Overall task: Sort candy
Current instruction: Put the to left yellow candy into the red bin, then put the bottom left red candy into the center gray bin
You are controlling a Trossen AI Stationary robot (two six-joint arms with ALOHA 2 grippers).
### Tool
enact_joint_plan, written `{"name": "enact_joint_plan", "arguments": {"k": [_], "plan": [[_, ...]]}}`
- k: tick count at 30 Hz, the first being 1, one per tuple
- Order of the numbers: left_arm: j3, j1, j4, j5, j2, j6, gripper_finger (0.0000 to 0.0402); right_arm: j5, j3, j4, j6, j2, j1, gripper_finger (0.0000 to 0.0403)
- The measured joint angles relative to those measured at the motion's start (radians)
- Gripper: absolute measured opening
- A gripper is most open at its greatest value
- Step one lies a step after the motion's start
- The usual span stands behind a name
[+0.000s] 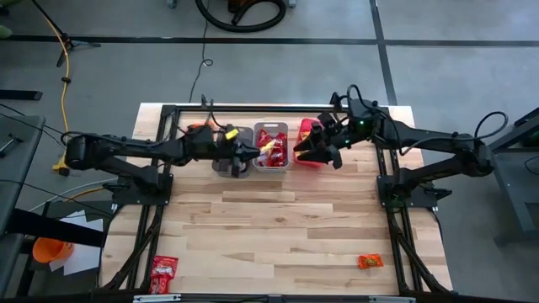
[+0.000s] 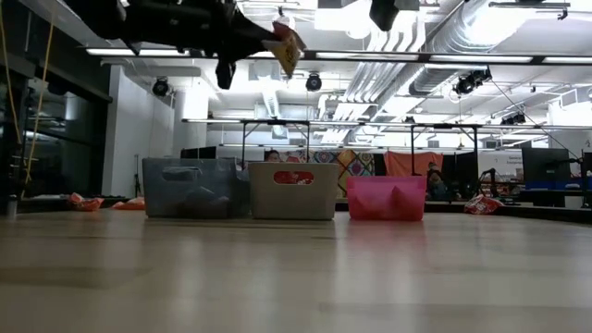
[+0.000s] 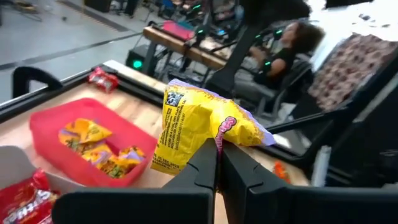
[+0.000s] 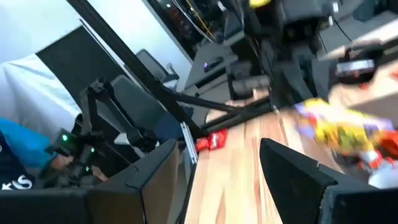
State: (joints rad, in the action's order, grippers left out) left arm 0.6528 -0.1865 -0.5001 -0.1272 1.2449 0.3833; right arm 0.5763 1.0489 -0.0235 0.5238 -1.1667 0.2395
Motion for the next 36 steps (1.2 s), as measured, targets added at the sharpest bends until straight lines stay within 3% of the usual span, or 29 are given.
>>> {"name": "enact_joint_plan", "arguments": {"k": [4,10,20,26,36], "plan": [[0.097,0.022,0.002,0.049,0.127,-0.029,0.0000,0.000,0.019,0.002,-0.025,0.017,0.002,0.0222],[0.364,0.033,0.068,0.047,0.420,-0.112,0.0000,0.000,0.064,0.003,-0.135,0.064,0.004,0.0222],[0.772,-0.009,0.165,0.152,0.829,-0.179,0.0000,-0.023,0.079,-0.012,-0.159,0.145,0.004,0.0222],[0.933,-0.032,0.434,0.192,0.914,-0.183,0.0031,-0.052,0.079,-0.069,-0.165,0.150,0.004,0.0222],[1.042,-0.054,0.638,0.192,0.876,-0.234,0.0173,-0.054,0.079,-0.153,-0.166,0.149,0.029,0.0222]]}}
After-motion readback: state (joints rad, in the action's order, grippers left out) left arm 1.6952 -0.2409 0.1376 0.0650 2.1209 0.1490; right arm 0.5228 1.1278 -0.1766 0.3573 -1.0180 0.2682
